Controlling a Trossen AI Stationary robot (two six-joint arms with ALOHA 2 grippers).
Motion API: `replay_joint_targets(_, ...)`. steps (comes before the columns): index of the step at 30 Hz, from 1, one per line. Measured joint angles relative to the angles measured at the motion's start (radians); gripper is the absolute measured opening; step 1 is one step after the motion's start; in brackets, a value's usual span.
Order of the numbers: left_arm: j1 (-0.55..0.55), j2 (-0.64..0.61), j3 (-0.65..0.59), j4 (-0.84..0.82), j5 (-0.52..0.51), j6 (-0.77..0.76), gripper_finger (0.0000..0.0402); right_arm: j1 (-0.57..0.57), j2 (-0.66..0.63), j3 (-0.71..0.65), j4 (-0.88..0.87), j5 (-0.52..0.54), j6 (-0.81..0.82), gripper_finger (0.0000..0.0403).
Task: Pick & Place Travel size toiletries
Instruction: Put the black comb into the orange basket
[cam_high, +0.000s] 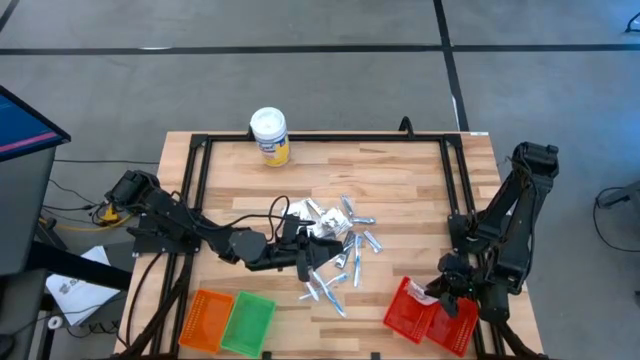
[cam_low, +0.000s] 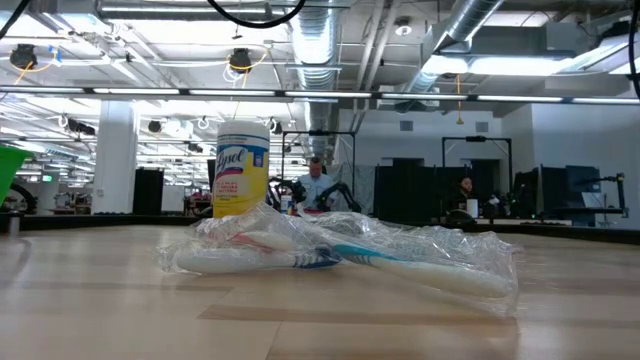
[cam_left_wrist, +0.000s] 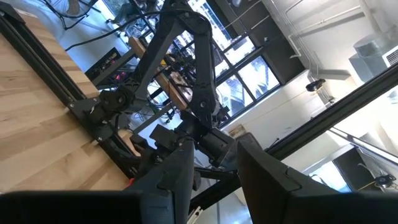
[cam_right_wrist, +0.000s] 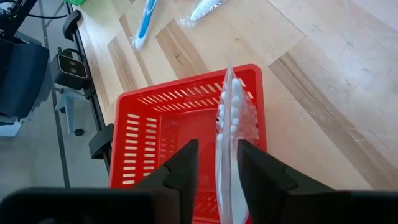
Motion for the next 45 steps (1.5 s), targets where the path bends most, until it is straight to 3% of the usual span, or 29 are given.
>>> replay_joint_targets(17,0.000,0.000,0.000,0.000,0.000,0.000,0.0118,0.000,-0.117,0.000,-0.041,0.019,-0.024,0.0195)
replay_joint_targets(31,0.000,0.000,0.000,0.000,0.000,-0.001,0.0118,-0.002,-0.262,0.000,-0.068,0.188,-0.027,0.0201)
replay_joint_targets(36,0.001,0.000,0.000,0.000,0.000,-0.001,0.0118,-0.007,-0.269,0.000,0.038,0.225,-0.102,0.0197)
replay_joint_targets(45,0.002,0.000,0.000,0.000,-0.012,0.000,0.0118,-0.083,-0.267,0.000,0.333,0.220,-0.390,0.0188)
